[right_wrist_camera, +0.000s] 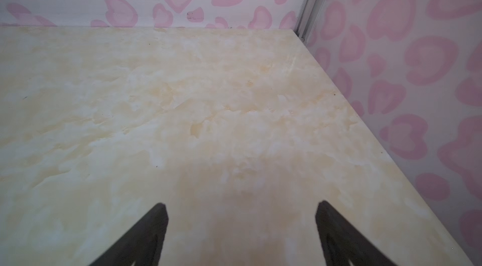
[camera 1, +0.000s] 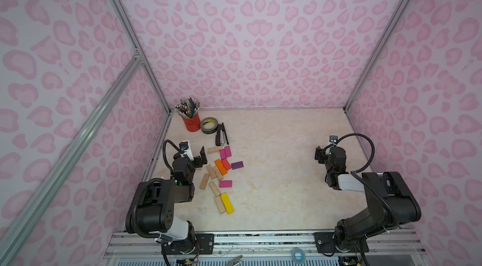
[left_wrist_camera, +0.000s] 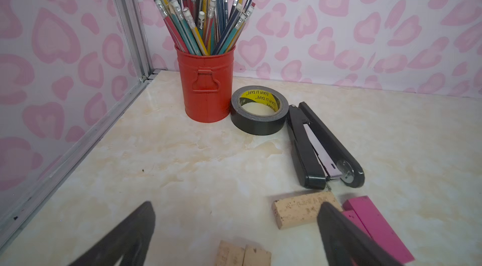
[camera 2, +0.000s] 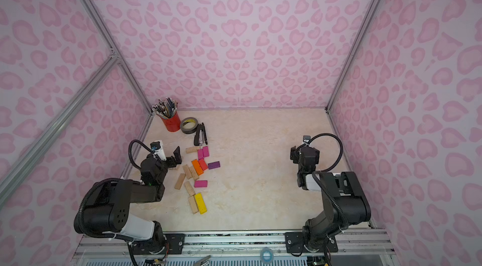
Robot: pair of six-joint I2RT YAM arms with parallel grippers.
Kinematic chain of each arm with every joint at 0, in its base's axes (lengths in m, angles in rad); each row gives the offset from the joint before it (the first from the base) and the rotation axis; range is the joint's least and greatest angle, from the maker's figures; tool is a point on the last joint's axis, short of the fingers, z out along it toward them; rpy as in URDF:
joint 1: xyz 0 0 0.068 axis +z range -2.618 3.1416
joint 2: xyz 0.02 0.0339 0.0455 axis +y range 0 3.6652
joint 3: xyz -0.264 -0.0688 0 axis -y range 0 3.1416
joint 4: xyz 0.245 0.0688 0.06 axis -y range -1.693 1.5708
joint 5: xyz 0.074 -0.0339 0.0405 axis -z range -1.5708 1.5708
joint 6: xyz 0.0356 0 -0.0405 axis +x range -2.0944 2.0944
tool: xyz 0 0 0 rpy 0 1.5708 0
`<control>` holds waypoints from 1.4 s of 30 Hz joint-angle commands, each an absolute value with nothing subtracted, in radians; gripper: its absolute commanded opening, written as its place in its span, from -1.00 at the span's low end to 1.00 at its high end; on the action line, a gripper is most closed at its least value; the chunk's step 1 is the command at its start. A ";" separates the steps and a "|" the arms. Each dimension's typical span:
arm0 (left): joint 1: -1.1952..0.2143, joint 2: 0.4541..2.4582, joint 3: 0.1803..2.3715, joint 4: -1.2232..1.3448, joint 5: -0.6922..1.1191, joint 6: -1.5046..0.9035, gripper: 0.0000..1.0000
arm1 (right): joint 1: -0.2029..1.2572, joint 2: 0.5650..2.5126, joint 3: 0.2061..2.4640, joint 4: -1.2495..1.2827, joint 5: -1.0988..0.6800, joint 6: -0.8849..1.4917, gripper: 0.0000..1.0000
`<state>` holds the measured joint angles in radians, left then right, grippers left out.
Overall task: Assemble the letter k with building blocks
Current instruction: Pick up the building block from the center of the board.
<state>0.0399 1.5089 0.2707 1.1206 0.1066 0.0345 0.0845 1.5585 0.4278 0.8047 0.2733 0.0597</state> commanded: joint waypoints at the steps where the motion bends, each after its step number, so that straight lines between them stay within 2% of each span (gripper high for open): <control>1: 0.043 1.510 0.276 1.147 0.116 0.031 0.98 | 0.087 1.560 0.422 0.823 0.272 0.061 0.80; 22: 0.045 1.508 0.270 1.157 0.121 0.028 0.98 | 0.084 1.553 0.407 0.841 0.272 0.064 0.79; 24: 0.045 1.488 0.293 1.097 0.099 0.020 0.98 | 0.084 1.532 0.407 0.832 0.278 0.068 0.80; 27: 0.041 1.422 0.415 0.811 0.026 0.001 0.92 | 0.085 1.414 0.435 0.677 0.281 0.072 0.82; 30: -0.007 1.315 0.380 0.812 -0.084 -0.047 0.90 | 0.086 1.285 0.524 0.403 0.288 0.132 0.88; 35: -0.142 1.228 0.543 0.445 -0.308 -0.138 0.86 | 0.101 1.129 0.709 -0.035 0.124 0.297 0.93; 38: -0.207 1.197 0.639 0.245 -0.309 -0.240 0.84 | 0.156 1.106 0.830 -0.246 0.035 0.336 0.95; 42: -0.271 1.206 0.782 -0.048 -0.265 -0.371 0.71 | 0.289 1.147 1.011 -0.485 -0.061 0.356 1.00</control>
